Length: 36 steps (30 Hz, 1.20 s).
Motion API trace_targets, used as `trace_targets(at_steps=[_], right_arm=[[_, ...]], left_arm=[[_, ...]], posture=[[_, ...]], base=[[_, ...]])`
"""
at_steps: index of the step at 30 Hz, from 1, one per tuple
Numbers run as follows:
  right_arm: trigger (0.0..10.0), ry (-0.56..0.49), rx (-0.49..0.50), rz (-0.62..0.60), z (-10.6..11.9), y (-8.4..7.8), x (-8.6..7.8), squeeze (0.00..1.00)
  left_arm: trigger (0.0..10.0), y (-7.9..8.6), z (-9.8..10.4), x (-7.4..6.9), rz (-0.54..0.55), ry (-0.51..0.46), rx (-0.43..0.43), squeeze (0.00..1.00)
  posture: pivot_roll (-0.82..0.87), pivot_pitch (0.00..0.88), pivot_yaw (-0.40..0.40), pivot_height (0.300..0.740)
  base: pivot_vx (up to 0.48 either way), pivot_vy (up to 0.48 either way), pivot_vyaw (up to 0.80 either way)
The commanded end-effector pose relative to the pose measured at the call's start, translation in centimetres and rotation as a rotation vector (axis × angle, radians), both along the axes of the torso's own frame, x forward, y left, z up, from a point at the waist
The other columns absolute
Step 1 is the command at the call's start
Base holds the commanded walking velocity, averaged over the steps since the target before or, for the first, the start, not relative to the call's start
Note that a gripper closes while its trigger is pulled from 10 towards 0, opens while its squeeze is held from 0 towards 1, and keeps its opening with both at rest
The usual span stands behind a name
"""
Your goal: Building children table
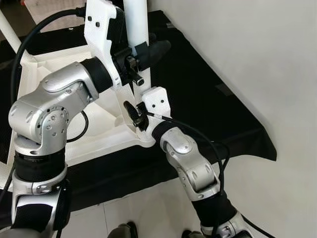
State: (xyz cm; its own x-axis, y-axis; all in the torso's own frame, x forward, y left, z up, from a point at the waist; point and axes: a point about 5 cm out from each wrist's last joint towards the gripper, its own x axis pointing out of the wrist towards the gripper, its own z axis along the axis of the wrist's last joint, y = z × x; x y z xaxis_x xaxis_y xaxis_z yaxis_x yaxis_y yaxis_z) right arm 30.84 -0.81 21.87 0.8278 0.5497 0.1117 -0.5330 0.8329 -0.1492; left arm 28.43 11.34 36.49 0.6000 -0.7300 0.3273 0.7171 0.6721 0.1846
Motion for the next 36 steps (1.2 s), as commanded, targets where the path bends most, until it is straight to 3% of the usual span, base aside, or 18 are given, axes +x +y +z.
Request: trace_targets(at_steps=[1,10,11,14,17,18,19,20,21,22,30,34,35,36], right_arm=[[10.0,0.083,-0.006,0.017,-1.3,1.1,-0.2,0.0],[10.0,0.065,-0.011,0.08,-0.9,1.5,-0.2,0.0],[10.0,0.037,0.042,0.243,0.3,2.1,-0.6,1.0],[10.0,0.004,0.054,0.411,1.7,2.2,-0.8,1.0],[10.0,-0.003,0.035,0.493,2.1,2.0,-0.8,1.0],[10.0,-0.021,-0.058,0.598,2.8,1.0,0.2,1.0],[10.0,-0.021,-0.058,0.598,2.8,1.0,0.2,1.0],[10.0,-0.037,-0.136,0.648,3.1,0.4,0.8,0.58],[10.0,-0.037,-0.136,0.648,3.1,0.4,0.8,0.58],[10.0,-0.069,-0.249,0.713,3.5,-0.4,1.6,0.0],[10.0,-0.035,-0.291,0.907,5.1,-0.9,2.8,0.0],[10.0,0.002,-0.281,0.942,5.2,-0.7,3.2,0.0],[6.7,0.023,-0.276,0.951,5.0,-0.5,3.4,0.0],[6.7,0.023,-0.276,0.951,5.0,-0.5,3.4,0.0]], left_arm=[[0.0,-0.3,0.2,-0.1,-0.031,0.007,-0.005,0.0],[0.0,-0.2,0.3,0.1,-0.035,0.026,-0.029,0.0],[0.0,-0.2,0.4,0.1,-0.034,0.031,-0.031,0.0],[0.0,-0.2,0.4,0.1,-0.035,0.034,-0.031,0.0],[0.0,-0.2,0.4,0.1,-0.036,0.035,-0.03,0.0],[0.0,-0.2,0.4,0.1,-0.039,0.036,-0.029,0.0],[0.0,-0.2,0.4,0.1,-0.039,0.036,-0.029,0.0],[0.0,-0.3,0.4,0.1,-0.04,0.035,-0.03,0.0],[0.0,-0.3,0.4,0.1,-0.04,0.035,-0.03,0.0],[0.0,-0.3,0.4,0.1,-0.043,0.036,-0.033,0.0],[0.0,-0.2,0.5,0.0,-0.045,0.036,-0.04,0.0],[0.0,0.0,0.6,0.0,-0.045,0.036,-0.041,0.0],[0.0,0.1,0.6,0.0,-0.045,0.035,-0.042,0.0],[0.0,0.1,0.6,0.0,-0.045,0.035,-0.042,0.0]], posture=[[0.1,0.163,0.024,0.74],[0.09,0.165,0.018,0.74],[0.1,0.167,0.022,0.74],[0.1,0.169,0.019,0.74],[0.1,0.169,0.019,0.74],[0.1,0.17,0.016,0.74],[0.1,0.17,0.016,0.74],[0.1,0.17,0.014,0.74],[0.1,0.17,0.014,0.74],[0.1,0.17,0.014,0.74],[0.1,0.18,0.005,0.74],[0.1,0.182,0.003,0.74],[0.1,0.183,0.003,0.74],[0.1,0.183,0.003,0.74]], base=[[0.0,0.0,0.0],[0.0,0.0,0.0],[0.0,0.0,0.0],[0.0,0.0,0.0],[0.0,0.0,0.0],[0.0,0.0,0.0],[0.0,0.0,0.0],[0.0,0.0,0.0],[0.0,0.0,0.0],[0.0,0.0,0.0],[0.0,0.0,0.0],[0.0,0.0,0.0],[0.0,0.0,0.0],[0.0,0.0,0.0]])
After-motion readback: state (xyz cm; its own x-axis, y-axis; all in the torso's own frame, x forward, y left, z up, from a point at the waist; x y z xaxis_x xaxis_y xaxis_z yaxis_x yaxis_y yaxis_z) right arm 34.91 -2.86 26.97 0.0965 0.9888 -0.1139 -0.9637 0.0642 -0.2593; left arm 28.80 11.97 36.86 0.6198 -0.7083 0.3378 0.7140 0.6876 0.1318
